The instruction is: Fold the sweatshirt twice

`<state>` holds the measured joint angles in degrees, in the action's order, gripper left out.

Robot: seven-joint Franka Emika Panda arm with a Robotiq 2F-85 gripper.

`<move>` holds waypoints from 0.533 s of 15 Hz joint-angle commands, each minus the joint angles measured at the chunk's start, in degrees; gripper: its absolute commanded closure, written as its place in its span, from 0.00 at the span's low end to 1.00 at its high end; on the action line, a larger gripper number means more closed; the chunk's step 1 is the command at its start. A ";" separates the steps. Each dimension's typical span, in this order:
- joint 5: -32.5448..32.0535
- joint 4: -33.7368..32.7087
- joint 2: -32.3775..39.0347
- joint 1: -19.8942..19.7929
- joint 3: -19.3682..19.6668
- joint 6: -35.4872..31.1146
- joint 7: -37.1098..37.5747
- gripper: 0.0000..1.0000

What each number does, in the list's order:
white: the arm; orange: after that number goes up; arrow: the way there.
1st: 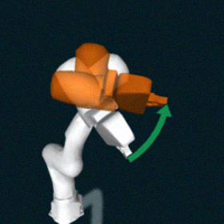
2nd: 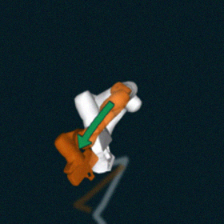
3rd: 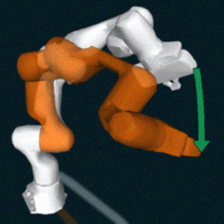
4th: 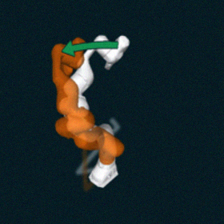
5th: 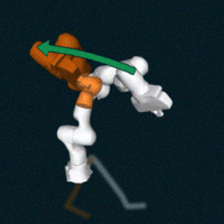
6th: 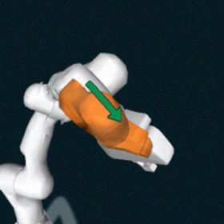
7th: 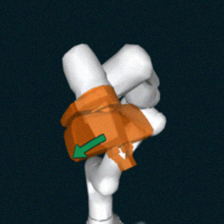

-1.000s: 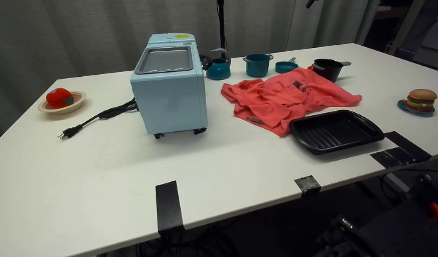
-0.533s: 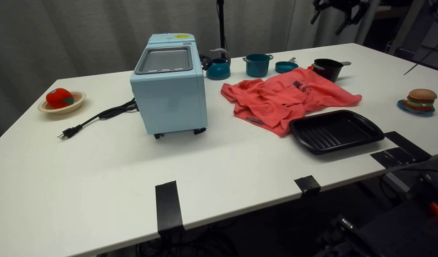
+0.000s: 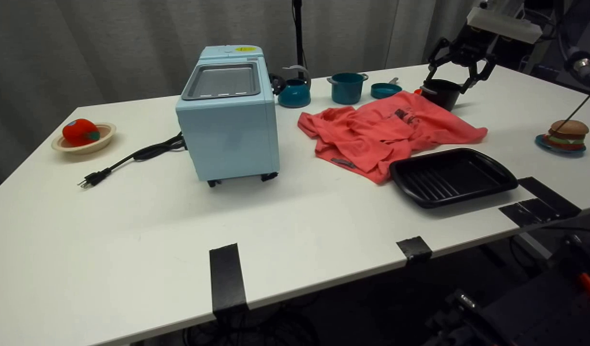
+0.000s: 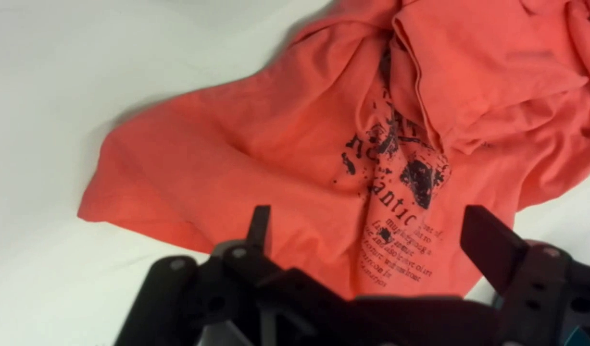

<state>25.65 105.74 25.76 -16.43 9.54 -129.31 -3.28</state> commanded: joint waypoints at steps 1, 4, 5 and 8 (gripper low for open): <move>-0.52 -0.12 -0.32 -0.82 -0.96 0.03 0.31 0.00; -4.38 0.53 -0.53 0.21 0.38 -1.10 0.95 0.00; -6.49 0.63 -0.25 0.50 0.86 -1.22 1.46 0.00; -11.43 0.29 1.49 0.41 1.65 -1.02 2.85 0.00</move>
<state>18.20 106.31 25.88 -16.40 10.17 -129.59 -1.95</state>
